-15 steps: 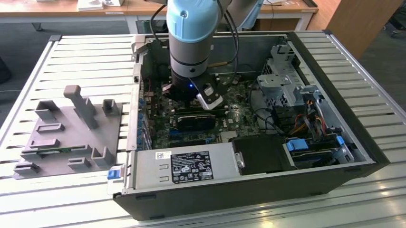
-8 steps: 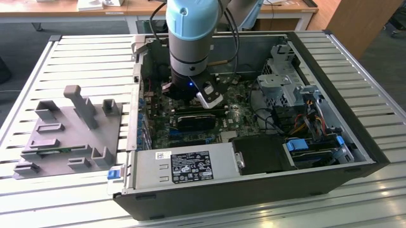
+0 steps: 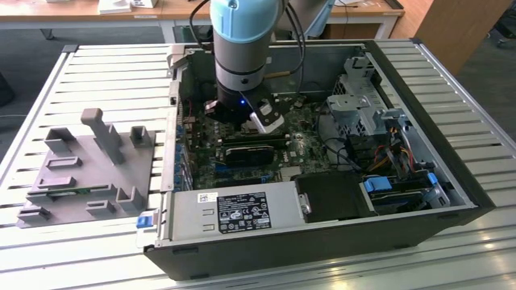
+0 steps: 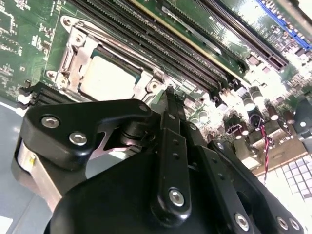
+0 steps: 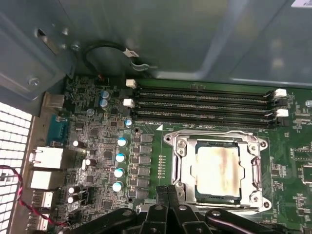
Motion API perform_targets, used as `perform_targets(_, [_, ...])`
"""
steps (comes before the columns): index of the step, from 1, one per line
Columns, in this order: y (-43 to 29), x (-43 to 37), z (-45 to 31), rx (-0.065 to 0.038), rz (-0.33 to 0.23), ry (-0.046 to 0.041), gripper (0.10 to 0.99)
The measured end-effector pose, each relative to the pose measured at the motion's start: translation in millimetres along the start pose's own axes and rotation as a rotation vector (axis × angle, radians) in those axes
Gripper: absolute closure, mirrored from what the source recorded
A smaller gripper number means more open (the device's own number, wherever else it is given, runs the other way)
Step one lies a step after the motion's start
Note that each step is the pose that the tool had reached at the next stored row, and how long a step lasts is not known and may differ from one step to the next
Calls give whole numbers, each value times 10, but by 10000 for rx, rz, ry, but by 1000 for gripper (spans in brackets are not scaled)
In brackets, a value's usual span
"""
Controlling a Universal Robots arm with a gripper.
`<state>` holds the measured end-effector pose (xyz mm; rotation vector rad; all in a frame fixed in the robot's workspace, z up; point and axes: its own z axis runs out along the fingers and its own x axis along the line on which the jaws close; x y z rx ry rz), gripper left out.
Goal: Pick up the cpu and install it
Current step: 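Install the second cpu locking lever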
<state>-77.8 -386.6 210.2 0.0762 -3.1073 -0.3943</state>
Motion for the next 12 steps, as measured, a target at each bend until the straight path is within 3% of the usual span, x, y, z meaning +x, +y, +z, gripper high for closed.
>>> perform_targets(9, [53, 0, -203, 1, 0, 1, 980])
perform_targets(12, [59, 0, -226, -13, -1, -2, 980])
